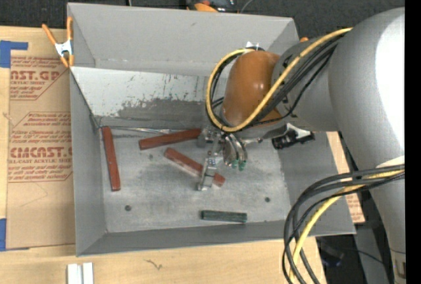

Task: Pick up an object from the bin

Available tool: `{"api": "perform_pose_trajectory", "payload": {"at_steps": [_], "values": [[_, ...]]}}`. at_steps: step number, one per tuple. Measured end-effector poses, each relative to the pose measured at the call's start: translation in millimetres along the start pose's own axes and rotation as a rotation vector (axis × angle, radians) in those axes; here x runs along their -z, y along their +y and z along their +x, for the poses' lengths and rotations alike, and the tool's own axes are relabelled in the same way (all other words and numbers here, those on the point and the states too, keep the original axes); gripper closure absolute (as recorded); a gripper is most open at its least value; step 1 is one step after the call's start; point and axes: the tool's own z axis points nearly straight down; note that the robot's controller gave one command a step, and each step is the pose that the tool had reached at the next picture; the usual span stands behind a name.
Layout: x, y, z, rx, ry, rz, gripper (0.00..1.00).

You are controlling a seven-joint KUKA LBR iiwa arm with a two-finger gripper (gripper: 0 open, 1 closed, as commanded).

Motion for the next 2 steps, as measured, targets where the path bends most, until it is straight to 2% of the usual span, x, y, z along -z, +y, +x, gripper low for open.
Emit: {"api": "perform_pose_trajectory", "payload": {"at_steps": [1, 2], "values": [[1.5, 0.1, -1.6, -0.001, -0.005, -0.001, 1.00], [161.5, 10.1, -3.4, 0.008, -0.014, -0.003, 1.00]]}}
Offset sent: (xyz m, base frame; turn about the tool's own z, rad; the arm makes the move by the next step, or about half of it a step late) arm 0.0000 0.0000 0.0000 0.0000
